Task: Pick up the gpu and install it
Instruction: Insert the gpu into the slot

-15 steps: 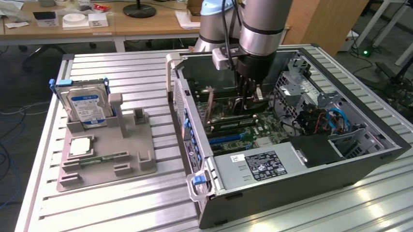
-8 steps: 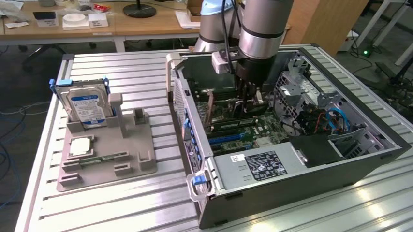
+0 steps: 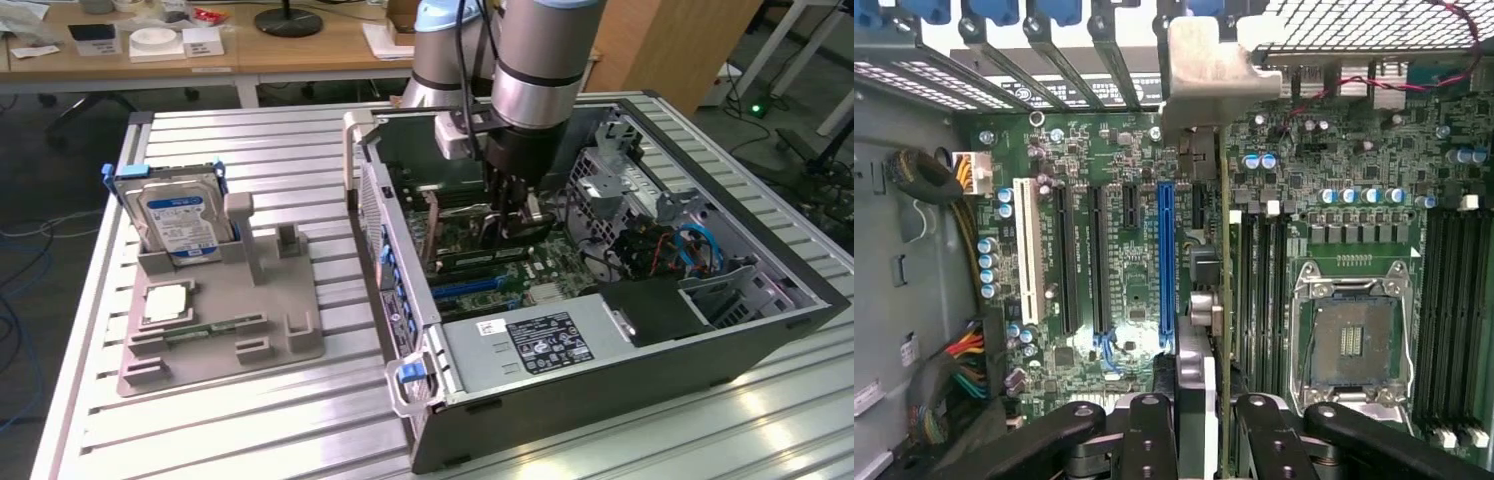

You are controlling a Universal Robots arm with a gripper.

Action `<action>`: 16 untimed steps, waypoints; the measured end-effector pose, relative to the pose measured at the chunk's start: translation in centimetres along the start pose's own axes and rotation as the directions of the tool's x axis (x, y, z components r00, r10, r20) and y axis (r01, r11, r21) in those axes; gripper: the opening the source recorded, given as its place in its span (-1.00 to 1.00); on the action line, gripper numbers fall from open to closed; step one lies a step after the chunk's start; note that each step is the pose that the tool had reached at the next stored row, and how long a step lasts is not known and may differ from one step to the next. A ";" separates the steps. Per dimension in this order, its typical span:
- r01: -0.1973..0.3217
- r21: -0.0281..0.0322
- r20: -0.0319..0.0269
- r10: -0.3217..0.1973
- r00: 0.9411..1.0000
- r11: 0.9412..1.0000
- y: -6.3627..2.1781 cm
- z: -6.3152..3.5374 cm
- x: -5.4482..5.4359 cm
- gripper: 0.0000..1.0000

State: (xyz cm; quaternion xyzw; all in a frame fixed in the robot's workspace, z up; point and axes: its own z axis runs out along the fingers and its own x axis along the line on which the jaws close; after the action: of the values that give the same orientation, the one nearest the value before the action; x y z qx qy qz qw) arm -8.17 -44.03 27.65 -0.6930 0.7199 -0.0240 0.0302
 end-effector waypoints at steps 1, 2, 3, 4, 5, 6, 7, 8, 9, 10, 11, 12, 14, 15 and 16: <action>0.000 0.000 0.000 0.000 1.000 1.000 0.02 0.17 0.0 -0.44; 0.000 0.001 0.000 0.000 1.000 1.000 0.03 0.35 0.0 -0.44; 0.000 0.001 0.000 0.000 1.000 1.000 0.06 0.53 0.0 -0.44; 0.000 0.002 0.000 0.000 1.000 1.000 0.08 0.70 0.0 -0.44; 0.000 0.003 0.000 0.000 1.000 1.000 0.10 0.86 0.0 -0.44; 0.000 0.005 0.000 0.000 1.000 1.000 0.13 1.00 0.0 -0.44; 0.001 0.007 0.000 -0.001 1.000 1.000 0.16 1.14 0.0 -0.44; 0.001 0.009 0.000 -0.001 1.000 1.000 0.18 1.22 0.0 -0.44; 0.001 0.009 0.000 -0.001 1.000 1.000 0.21 1.23 0.0 -0.44; 0.002 0.009 0.000 -0.002 1.000 1.000 0.22 1.23 0.0 -0.44; 0.002 0.009 0.000 -0.002 1.000 1.000 0.22 1.23 0.0 -0.44; 0.002 0.009 0.000 -0.002 1.000 1.000 0.22 1.23 0.0 -0.44; 0.002 0.009 0.000 -0.002 1.000 1.000 0.22 1.23 0.0 -0.44; 0.002 0.009 0.000 -0.002 1.000 1.000 0.22 1.23 0.0 -0.44; 0.002 0.009 0.000 -0.002 1.000 1.000 0.22 1.24 0.0 -0.44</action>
State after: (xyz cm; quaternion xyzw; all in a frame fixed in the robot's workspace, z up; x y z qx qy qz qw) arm -8.30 -44.06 26.40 -0.6934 0.7193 -0.0271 0.0335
